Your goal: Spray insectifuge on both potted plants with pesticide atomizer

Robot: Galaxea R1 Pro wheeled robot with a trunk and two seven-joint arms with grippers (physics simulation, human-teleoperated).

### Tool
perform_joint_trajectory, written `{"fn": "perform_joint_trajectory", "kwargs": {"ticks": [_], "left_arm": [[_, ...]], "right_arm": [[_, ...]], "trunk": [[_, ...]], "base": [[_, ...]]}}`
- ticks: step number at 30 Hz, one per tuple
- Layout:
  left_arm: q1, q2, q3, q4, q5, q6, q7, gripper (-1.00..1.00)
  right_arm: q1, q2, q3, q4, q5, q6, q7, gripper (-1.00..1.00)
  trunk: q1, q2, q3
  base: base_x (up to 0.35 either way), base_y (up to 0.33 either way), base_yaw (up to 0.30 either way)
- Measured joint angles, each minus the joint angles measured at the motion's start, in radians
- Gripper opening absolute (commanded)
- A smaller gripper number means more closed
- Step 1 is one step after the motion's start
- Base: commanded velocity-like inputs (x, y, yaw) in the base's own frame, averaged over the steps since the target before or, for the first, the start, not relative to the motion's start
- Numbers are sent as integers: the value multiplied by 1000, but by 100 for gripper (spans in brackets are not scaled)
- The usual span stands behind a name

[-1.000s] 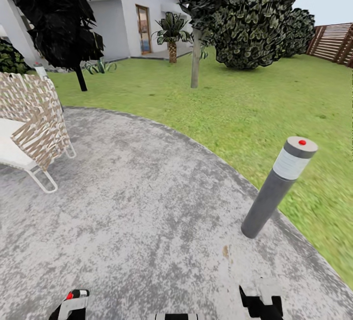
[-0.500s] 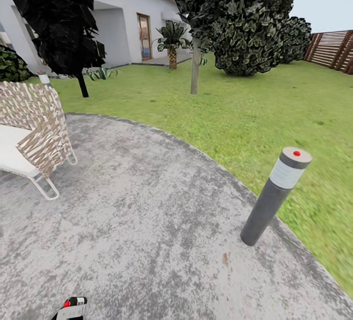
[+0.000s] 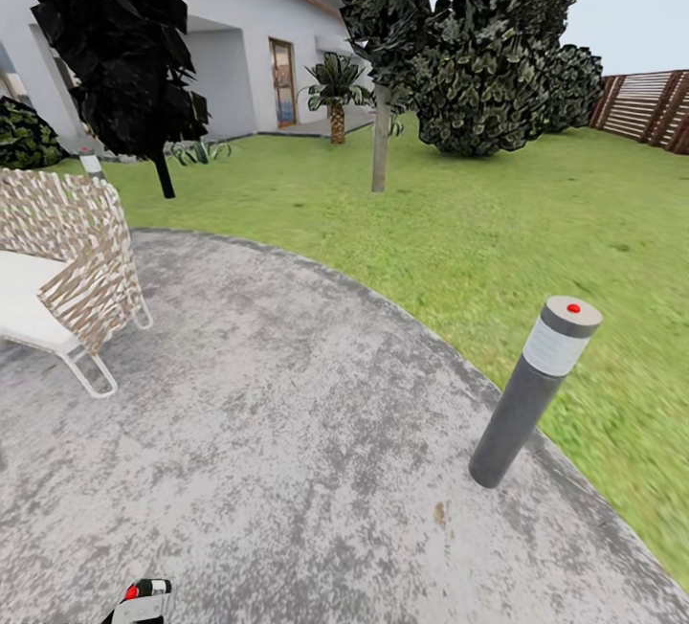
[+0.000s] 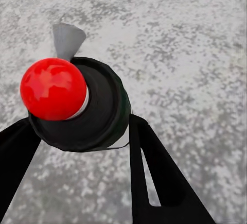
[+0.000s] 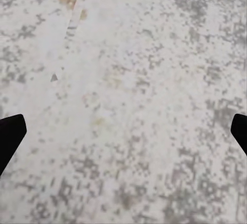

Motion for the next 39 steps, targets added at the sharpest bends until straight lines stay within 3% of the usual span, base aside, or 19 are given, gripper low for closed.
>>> {"fn": "perform_joint_trajectory", "kwargs": {"ticks": [12, 39], "left_arm": [[0, -2, -1, 0, -1, 0, -1, -100], [0, -5, -2, 0, -1, 0, -8, -100]], "right_arm": [[0, 2, -1, -2, -1, 1, -1, 100], [0, 5, -3, -1, -1, 1, -3, 100]], "trunk": [[1, 0, 7], [1, 0, -9]], "base": [[-294, -57, 13], [-336, -75, 244]]}}
